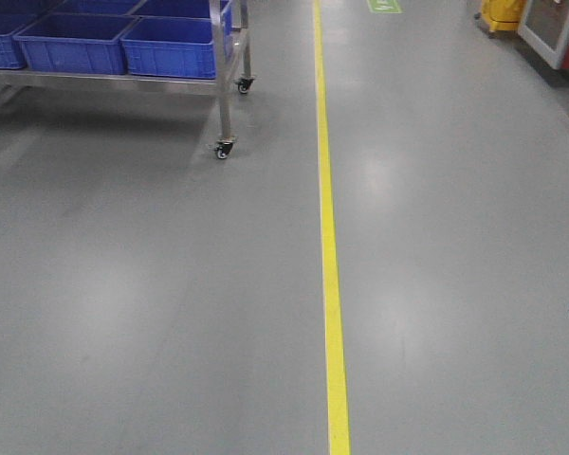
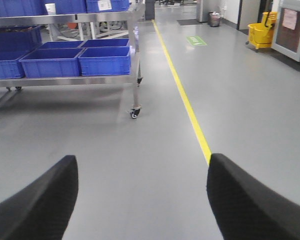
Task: Move and align brake pads A on conveyor
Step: 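Drive forward along the yellow floor line past the blue bin racks, then turn toward the stainless steel table and approach it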
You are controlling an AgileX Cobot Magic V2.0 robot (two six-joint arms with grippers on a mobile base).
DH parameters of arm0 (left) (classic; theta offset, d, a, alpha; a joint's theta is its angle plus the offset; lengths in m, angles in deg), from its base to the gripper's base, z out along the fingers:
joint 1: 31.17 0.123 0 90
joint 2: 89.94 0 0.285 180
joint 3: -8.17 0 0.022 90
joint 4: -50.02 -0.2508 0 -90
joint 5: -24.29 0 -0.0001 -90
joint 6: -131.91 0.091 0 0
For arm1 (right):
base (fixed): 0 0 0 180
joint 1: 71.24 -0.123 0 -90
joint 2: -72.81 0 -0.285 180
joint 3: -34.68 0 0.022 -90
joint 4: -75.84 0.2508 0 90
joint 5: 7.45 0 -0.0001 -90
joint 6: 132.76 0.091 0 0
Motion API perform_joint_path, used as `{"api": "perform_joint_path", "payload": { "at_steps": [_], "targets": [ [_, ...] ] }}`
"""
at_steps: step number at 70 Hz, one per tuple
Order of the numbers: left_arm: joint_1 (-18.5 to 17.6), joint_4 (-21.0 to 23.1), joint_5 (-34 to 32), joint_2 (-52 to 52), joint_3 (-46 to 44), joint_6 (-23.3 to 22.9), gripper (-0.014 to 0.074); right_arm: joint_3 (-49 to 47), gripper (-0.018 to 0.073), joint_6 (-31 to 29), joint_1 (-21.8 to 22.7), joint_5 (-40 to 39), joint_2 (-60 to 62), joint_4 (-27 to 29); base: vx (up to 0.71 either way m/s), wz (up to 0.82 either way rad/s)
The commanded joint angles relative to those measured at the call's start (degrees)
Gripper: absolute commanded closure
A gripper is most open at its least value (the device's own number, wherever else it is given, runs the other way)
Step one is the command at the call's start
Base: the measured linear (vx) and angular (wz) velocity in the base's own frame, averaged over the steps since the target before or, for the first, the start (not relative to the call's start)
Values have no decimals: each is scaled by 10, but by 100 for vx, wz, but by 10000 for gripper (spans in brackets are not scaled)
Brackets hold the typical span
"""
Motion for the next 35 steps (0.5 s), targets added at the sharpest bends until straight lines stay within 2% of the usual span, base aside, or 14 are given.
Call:
{"api": "perform_joint_path", "payload": {
  "at_steps": [1, 19, 35],
  "targets": [
    [-4, 2, -40, -10, -16, -2, 74, -15, 72, 0, 0, -43, -3, -3, 39, 20],
    [-4, 2, -40, -10, -16, -2, 74, -15, 72, 0, 0, -43, -3, -3, 34, 33],
    [-4, 2, -40, -10, -16, -2, 74, -15, 72, 0, 0, -43, -3, -3, 26, 66]
  ]
}}
